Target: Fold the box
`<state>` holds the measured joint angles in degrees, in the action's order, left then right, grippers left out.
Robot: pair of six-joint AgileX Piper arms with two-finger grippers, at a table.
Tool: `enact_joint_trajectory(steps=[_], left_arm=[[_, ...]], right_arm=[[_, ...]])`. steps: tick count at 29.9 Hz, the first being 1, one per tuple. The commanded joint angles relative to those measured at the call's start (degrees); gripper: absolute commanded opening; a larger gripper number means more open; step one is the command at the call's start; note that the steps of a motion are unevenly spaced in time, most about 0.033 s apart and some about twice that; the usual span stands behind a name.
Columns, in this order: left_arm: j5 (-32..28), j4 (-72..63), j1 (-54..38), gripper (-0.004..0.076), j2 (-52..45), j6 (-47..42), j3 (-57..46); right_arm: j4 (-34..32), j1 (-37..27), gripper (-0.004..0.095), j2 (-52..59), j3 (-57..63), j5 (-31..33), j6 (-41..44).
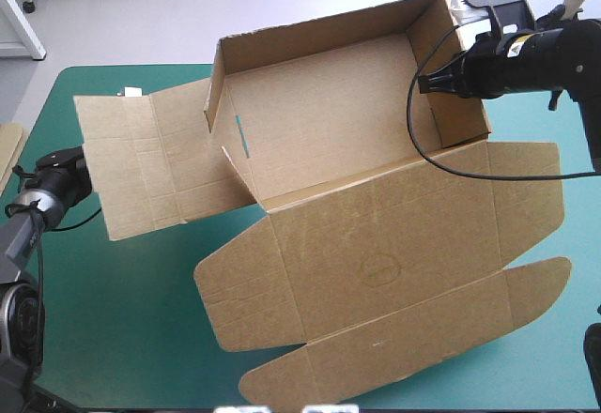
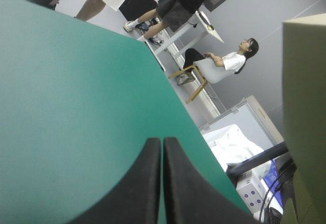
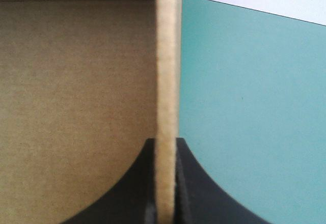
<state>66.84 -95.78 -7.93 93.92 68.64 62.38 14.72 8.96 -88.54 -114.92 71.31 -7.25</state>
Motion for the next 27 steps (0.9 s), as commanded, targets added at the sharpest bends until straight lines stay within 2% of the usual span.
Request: enact_joint_trajectory(steps=[1,14,22,27], left_arm=[[6.13,-5.1,0.25,0.0007,-5.67,-2.71,2.9],[6.13,-5.2,0.62,0.0006,-16.4,-6.03,3.11],[6.13,-5.2,1.88,0.0007,-16.8,-9.21,3.24],[4.96,-5.2,6.44,0.0006,-16.8,-9.21,5.61]], right_arm=[[1.04,-0.24,-0.0019,1.47,-1.71,-1.66,1.38],[1.74,-0.24,-0.0019,-0.25,-1.71,-1.66,2.02],[1.73,-0.24,-0.0018,-0.47,-1.71,-1.66,2.02],[1.73,-0.24,-0.0018,-0.98,-1.59,-1.66,2.15]])
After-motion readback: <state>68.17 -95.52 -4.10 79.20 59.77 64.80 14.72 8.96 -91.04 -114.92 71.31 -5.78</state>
